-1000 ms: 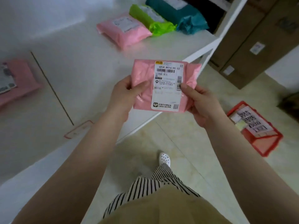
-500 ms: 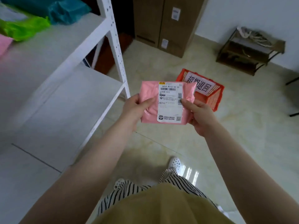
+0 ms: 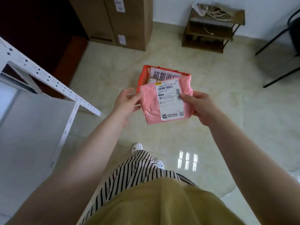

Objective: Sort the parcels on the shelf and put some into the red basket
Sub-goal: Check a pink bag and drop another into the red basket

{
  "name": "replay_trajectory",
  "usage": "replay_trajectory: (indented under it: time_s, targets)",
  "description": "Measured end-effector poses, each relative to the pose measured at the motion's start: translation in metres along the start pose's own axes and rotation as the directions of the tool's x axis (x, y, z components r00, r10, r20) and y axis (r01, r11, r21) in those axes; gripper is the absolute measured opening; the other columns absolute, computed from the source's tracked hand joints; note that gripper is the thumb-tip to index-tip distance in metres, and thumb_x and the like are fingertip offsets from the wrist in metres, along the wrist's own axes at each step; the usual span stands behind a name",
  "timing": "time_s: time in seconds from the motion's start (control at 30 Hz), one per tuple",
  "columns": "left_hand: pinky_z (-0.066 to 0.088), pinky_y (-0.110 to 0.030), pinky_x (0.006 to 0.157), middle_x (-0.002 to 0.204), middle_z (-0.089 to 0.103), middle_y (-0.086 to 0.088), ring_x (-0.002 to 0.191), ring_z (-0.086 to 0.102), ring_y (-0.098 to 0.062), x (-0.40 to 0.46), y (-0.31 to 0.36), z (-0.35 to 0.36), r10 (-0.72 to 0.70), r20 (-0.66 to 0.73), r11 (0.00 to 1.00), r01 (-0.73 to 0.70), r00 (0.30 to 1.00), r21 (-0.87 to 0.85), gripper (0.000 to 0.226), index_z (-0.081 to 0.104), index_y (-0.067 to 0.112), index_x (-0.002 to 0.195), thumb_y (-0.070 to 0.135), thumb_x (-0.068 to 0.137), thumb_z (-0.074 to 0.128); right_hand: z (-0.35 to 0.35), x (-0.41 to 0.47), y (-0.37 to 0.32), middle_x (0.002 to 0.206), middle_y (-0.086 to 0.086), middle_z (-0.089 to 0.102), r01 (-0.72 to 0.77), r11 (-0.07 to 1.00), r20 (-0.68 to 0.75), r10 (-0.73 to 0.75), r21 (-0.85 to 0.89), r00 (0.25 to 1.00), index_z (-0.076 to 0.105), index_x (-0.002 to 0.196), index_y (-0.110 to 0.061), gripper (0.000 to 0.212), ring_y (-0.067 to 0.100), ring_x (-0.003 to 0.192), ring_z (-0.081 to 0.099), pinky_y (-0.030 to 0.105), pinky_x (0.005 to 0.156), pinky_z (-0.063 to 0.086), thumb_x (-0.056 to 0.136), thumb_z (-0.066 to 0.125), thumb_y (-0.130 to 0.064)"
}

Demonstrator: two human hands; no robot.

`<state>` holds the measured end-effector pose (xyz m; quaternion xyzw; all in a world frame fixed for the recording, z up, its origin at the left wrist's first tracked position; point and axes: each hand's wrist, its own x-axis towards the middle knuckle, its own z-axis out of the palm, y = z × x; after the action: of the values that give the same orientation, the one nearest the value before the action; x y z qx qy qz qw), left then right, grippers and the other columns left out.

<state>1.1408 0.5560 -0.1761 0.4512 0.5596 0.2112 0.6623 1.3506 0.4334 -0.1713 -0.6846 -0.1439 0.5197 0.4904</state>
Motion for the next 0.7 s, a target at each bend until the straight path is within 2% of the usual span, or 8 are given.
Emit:
replay_trajectory:
  time_s: [0.07, 0.2, 0.3, 0.37, 0.43, 0.53, 0.63, 0.7]
  targets:
    - [0.057, -0.022, 0.064, 0.105, 0.065, -0.007, 0.080, 0.066, -0.018, 0.013, 0.006, 0.004, 0.006, 0.074, 1.000, -0.007, 0.997, 0.016, 0.031, 0.051, 0.013, 0.124, 0.016, 0.094, 0.060, -0.005, 0.010, -0.006, 0.082, 0.002, 0.077, 0.011, 1.000, 0.026, -0.011, -0.019, 1.000, 0.072, 0.095, -0.008, 0.011, 0.015, 0.069, 0.072, 0.034, 0.068, 0.058, 0.087, 0.072, -0.016]
    - [0.059, -0.023, 0.064, 0.097, 0.067, -0.009, 0.080, 0.065, -0.022, 0.071, 0.028, 0.045, -0.048, 0.178, 0.996, 0.033, 0.983, 0.087, 0.030, 0.057, -0.002, 0.124, 0.010, 0.096, 0.055, -0.026, 0.061, -0.036, 0.098, 0.011, 0.074, 0.000, 1.000, -0.044, -0.001, -0.019, 0.999, 0.070, 0.111, -0.002, 0.030, 0.019, 0.075, 0.069, 0.045, 0.086, 0.052, 0.087, 0.072, -0.021]
    - [0.057, -0.022, 0.051, 0.088, 0.065, -0.010, 0.060, 0.066, -0.013, 0.117, 0.053, 0.074, -0.098, 0.168, 0.995, 0.093, 0.981, 0.040, 0.017, 0.060, 0.000, 0.110, 0.005, 0.096, 0.054, -0.037, 0.110, -0.060, 0.108, 0.011, 0.073, 0.032, 0.998, -0.159, -0.022, 0.062, 0.987, 0.068, 0.119, -0.008, 0.038, 0.019, 0.082, 0.071, 0.040, 0.080, 0.058, 0.088, 0.073, -0.030]
    - [0.057, -0.023, 0.050, 0.085, 0.064, -0.012, 0.051, 0.066, -0.010, 0.153, 0.069, 0.091, -0.135, 0.140, 0.990, 0.139, 0.981, -0.016, 0.012, 0.059, 0.001, 0.106, 0.004, 0.095, 0.055, -0.046, 0.146, -0.074, 0.110, 0.008, 0.071, 0.048, 0.982, -0.252, 0.000, 0.182, 0.968, 0.062, 0.125, -0.011, 0.046, 0.020, 0.090, 0.071, 0.034, 0.075, 0.059, 0.087, 0.073, -0.034]
    - [0.057, -0.022, 0.053, 0.086, 0.065, -0.013, 0.052, 0.066, -0.009, 0.191, 0.081, 0.104, -0.163, 0.063, 0.983, 0.168, 0.985, -0.076, 0.019, 0.060, 0.000, 0.112, 0.003, 0.094, 0.057, -0.054, 0.176, -0.081, 0.110, 0.008, 0.067, 0.017, 0.961, -0.295, 0.069, 0.278, 0.953, 0.058, 0.126, -0.010, 0.046, 0.021, 0.095, 0.068, 0.034, 0.083, 0.058, 0.089, 0.071, -0.033]
    - [0.056, -0.018, 0.050, 0.086, 0.064, -0.011, 0.053, 0.065, -0.008, 0.242, 0.093, 0.125, -0.207, -0.023, 0.966, 0.200, 0.978, -0.162, 0.007, 0.062, 0.006, 0.099, 0.006, 0.092, 0.060, -0.052, 0.214, -0.079, 0.102, 0.006, 0.066, -0.078, 0.939, -0.242, 0.166, 0.335, 0.956, 0.061, 0.114, -0.011, 0.028, 0.021, 0.094, 0.063, 0.035, 0.092, 0.054, 0.093, 0.066, -0.029]
    - [0.057, -0.018, 0.053, 0.088, 0.065, -0.009, 0.068, 0.063, -0.011, 0.279, 0.085, 0.150, -0.274, -0.031, 0.942, 0.261, 0.961, -0.211, 0.003, 0.061, 0.010, 0.096, 0.008, 0.093, 0.060, -0.042, 0.247, -0.064, 0.106, 0.008, 0.065, -0.172, 0.912, -0.179, 0.252, 0.374, 0.951, 0.061, 0.124, -0.007, 0.038, 0.022, 0.094, 0.060, 0.029, 0.076, 0.053, 0.093, 0.065, -0.029]
    - [0.056, -0.019, 0.050, 0.087, 0.065, -0.006, 0.070, 0.064, -0.011, 0.302, 0.066, 0.169, -0.324, -0.039, 0.926, 0.309, 0.945, -0.217, 0.006, 0.062, 0.010, 0.098, 0.008, 0.094, 0.058, -0.036, 0.272, -0.045, 0.107, 0.010, 0.068, -0.240, 0.884, -0.134, 0.315, 0.400, 0.940, 0.061, 0.125, -0.007, 0.040, 0.024, 0.095, 0.062, 0.031, 0.076, 0.056, 0.092, 0.065, -0.031]
